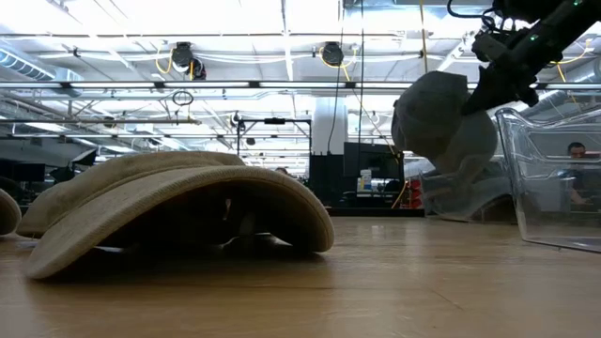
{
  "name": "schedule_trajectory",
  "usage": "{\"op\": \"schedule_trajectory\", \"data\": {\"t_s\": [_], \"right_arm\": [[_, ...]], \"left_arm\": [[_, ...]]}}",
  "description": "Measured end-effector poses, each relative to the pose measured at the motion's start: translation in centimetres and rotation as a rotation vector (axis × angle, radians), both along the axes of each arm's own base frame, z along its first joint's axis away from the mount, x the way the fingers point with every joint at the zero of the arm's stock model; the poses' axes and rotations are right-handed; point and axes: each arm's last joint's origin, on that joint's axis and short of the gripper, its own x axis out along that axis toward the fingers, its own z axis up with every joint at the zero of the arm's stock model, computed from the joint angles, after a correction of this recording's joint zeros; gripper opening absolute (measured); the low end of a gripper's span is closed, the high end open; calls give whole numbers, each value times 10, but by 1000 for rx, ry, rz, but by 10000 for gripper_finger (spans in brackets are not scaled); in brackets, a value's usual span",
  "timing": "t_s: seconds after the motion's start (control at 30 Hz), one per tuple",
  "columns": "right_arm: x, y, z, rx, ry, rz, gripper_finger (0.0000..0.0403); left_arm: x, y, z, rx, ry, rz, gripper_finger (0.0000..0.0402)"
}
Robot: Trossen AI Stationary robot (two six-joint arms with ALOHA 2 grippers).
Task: Pick & Place hat
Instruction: Put the blue cap into the top transparent bin
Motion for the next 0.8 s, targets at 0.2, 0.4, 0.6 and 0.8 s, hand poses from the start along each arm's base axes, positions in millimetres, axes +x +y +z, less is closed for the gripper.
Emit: {"op": "schedule_trajectory", "data": {"t_s": [0.2, 0.4, 0.6, 0.8], "right_arm": [[-2, 0, -1, -11, 32, -72, 4], [-8, 0, -5, -13, 105, -200, 3], [-11, 1, -14, 47, 195, -250, 5], [-9, -2, -22, 73, 255, -290, 2]], "left_arm": [[0, 0, 0, 0, 0, 0, 324], [0, 0, 0, 0, 0, 0, 324], [0, 0, 0, 0, 0, 0, 324], [0, 0, 0, 0, 1, 0, 324]]}}
